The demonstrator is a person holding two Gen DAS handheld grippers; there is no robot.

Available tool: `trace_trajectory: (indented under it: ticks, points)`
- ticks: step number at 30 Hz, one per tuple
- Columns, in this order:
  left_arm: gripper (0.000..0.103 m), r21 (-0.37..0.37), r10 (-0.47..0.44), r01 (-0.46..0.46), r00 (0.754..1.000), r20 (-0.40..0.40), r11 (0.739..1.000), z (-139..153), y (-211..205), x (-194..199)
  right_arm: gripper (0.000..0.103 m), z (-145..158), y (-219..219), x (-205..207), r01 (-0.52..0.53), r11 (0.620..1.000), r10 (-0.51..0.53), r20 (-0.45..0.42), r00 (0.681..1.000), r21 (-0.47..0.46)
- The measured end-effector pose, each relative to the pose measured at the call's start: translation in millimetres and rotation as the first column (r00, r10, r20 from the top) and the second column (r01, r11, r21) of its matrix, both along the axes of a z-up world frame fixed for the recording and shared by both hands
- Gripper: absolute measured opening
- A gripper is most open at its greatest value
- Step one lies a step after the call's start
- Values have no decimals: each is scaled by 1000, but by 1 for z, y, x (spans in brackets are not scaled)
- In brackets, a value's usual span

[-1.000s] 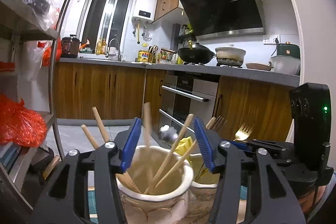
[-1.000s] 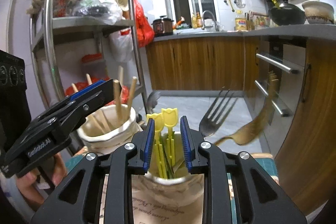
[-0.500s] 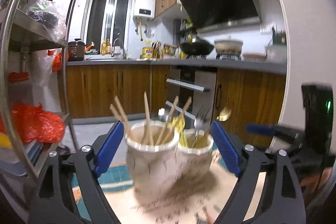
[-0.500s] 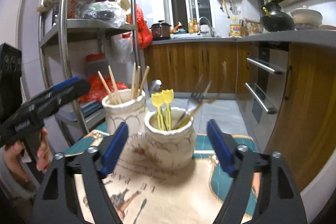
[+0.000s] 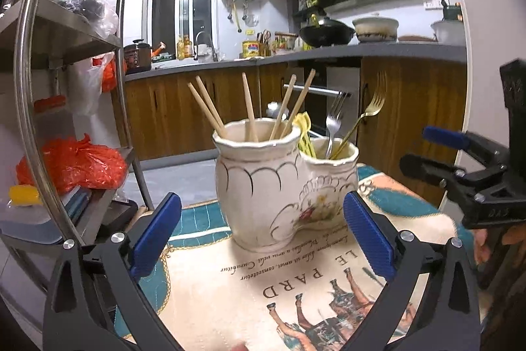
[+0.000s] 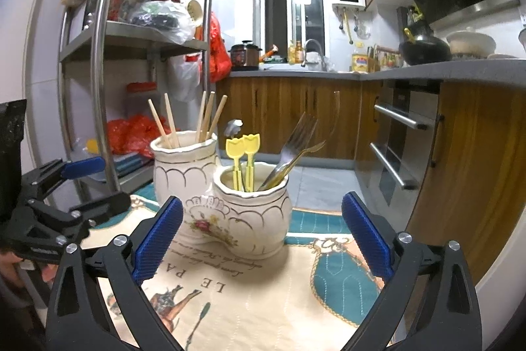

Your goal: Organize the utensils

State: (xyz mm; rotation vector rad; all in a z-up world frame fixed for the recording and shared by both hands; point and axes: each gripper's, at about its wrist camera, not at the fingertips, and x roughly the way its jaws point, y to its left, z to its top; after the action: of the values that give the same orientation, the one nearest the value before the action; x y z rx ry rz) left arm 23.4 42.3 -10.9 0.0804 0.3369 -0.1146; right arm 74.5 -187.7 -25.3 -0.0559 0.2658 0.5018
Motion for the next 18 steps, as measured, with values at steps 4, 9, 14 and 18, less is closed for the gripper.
trace_trajectory:
  ticks: [4, 9, 14, 18]
  points:
    - [97, -21, 5, -5, 1000, 8, 1000, -1, 3, -2, 97, -4, 3, -1, 5, 1000, -5, 6, 1000, -18]
    - [97, -27, 10, -10, 1000, 8, 1000, -1, 3, -1, 97, -8, 8, 0, 0, 999, 0, 3, 1000, -41]
    - [97, -30, 9, -9, 1000, 7, 999, 0, 3, 0, 97, -9, 1, 4, 16, 1000, -17, -18, 1000, -13]
    - [97, -42, 9, -9, 1000, 2, 999, 0, 3, 1, 97, -9, 0, 4, 19, 1000, -19, -17, 1000, -15]
